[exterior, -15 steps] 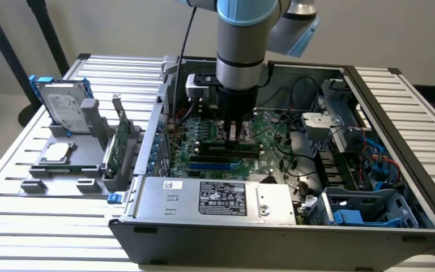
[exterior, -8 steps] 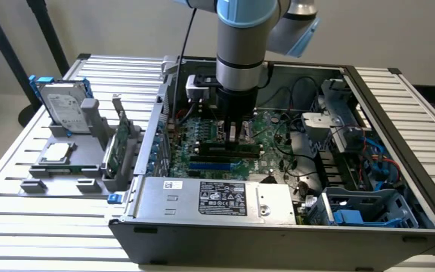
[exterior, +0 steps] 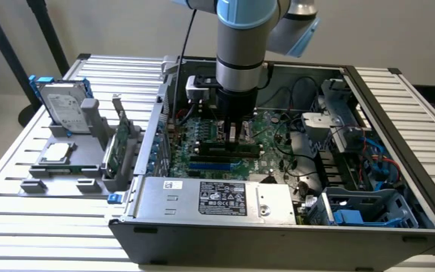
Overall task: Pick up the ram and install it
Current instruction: 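Insert the ram into the slot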
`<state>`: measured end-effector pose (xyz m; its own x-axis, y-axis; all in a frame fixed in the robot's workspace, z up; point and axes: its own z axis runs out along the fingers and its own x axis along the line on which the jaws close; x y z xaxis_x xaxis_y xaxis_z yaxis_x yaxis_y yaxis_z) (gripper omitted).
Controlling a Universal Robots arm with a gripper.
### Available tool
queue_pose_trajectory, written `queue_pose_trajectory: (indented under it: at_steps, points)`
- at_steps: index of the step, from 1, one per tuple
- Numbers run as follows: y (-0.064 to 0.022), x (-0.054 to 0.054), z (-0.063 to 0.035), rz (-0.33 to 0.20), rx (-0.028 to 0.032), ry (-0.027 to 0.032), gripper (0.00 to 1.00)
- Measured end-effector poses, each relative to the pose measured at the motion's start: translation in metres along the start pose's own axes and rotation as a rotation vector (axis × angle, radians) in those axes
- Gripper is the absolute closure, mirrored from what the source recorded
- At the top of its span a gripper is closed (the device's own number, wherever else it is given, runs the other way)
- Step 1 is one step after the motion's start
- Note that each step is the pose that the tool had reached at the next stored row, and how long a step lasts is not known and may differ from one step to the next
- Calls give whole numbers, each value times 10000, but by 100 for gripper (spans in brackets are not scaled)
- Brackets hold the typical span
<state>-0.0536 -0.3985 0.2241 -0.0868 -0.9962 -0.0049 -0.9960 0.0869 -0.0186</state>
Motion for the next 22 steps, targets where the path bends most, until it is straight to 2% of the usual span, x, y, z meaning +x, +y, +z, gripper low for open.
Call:
queue_pose_trajectory:
  at_steps: [2,3,6,14,16,22]
  points:
    - [0,0,0,0,0,0,85]
    - [0,0,0,0,0,0,78]
    - [0,0,-15,0,1,-3,78]
    - [-4,-1,-208,0,-13,-20,78]
    - [-9,-1,-243,0,-38,-17,87]
    - [-52,-5,-255,1,-170,-7,89]
